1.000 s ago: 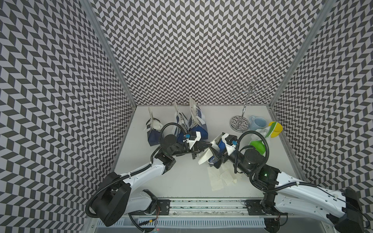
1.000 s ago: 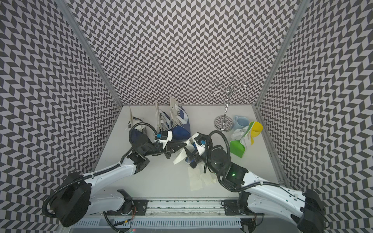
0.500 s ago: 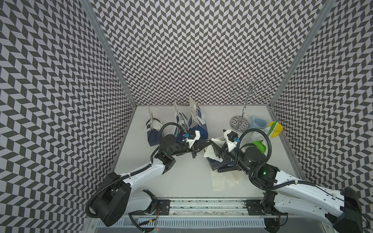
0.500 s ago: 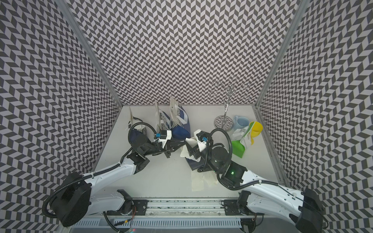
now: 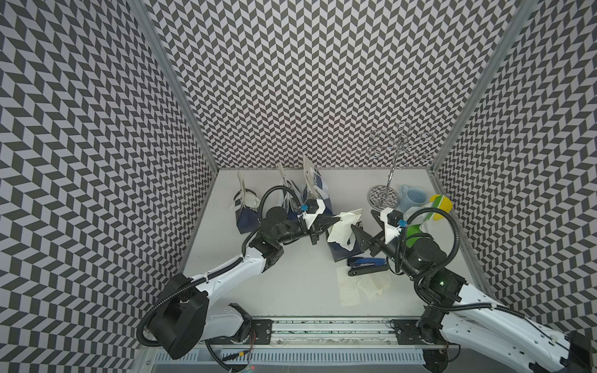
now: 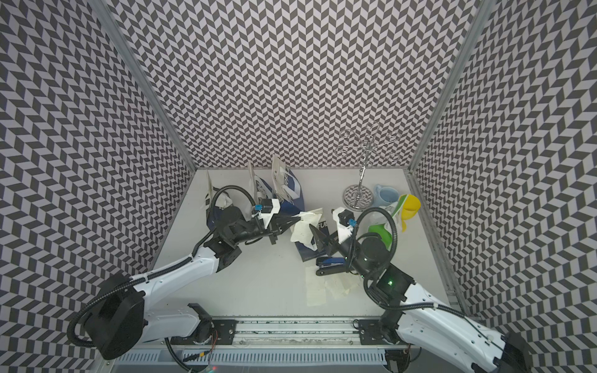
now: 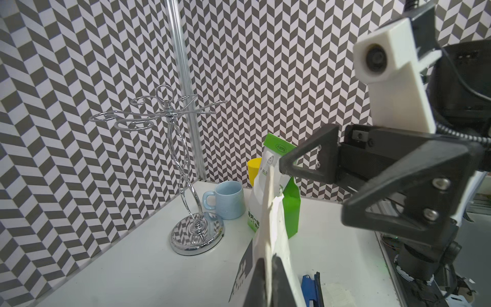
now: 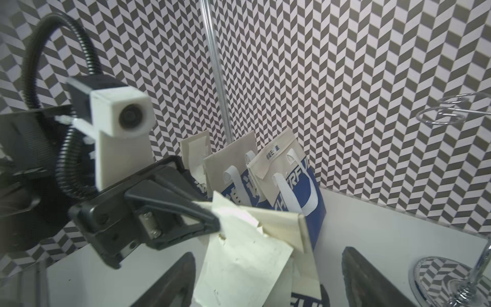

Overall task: Staple the receipts to the bags
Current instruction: Adjust the receipt in the takeout bag.

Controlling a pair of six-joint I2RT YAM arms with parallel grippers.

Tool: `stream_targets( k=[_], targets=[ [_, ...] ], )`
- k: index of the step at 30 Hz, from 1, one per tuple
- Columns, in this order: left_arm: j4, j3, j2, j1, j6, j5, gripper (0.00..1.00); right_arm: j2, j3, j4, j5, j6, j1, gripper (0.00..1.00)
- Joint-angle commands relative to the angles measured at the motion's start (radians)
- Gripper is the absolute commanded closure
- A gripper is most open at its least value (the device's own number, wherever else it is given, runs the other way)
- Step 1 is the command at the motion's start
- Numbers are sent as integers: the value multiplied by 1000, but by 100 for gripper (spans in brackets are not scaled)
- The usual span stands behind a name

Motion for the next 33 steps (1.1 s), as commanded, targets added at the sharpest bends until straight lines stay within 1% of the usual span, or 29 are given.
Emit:
stream_targets(
  k=[1, 4, 8, 11, 13, 16, 17, 19, 21, 24, 26, 28, 31, 33],
  targets=[
    [-35, 30, 5, -1, 16, 10, 100, 8, -35, 22, -79, 86, -6, 16],
    [-47, 31, 1, -2, 28, 28, 100, 53, -66, 100, -77, 158, -12, 15],
    [-48, 22, -6, -2, 42, 51, 100, 138, -72, 186, -27, 190, -19, 15],
    [-48, 16, -7, -3, 53, 71, 100, 159, -67, 218, -79, 168, -24, 15],
    [-50, 12, -6, -2, 58, 82, 100, 156, -69, 239, -123, 143, -24, 17],
    [-55, 11, -4, -2, 65, 89, 100, 148, -61, 243, -144, 116, -24, 23],
    [-61, 12, -4, -1, 72, 94, 100, 145, -59, 241, -144, 111, -25, 28],
    [-67, 11, -1, -2, 83, 99, 100, 142, -52, 239, -143, 106, -28, 43],
    [-86, 18, 6, -1, 101, 104, 100, 143, -44, 231, -138, 100, -29, 66],
    [-152, 53, 24, -2, 131, 110, 100, 156, -32, 212, -101, 95, -31, 92],
    [-183, 68, 31, -1, 147, 107, 100, 169, -21, 201, -62, 86, -31, 99],
    [-188, 67, 34, -2, 153, 98, 100, 185, -9, 187, -40, 66, -31, 100],
    [-184, 63, 30, -2, 154, 83, 95, 207, 18, 159, -26, 41, -31, 100],
    [-183, 63, 28, -1, 148, 67, 88, 221, 33, 144, 4, 36, -31, 100]
  ],
)
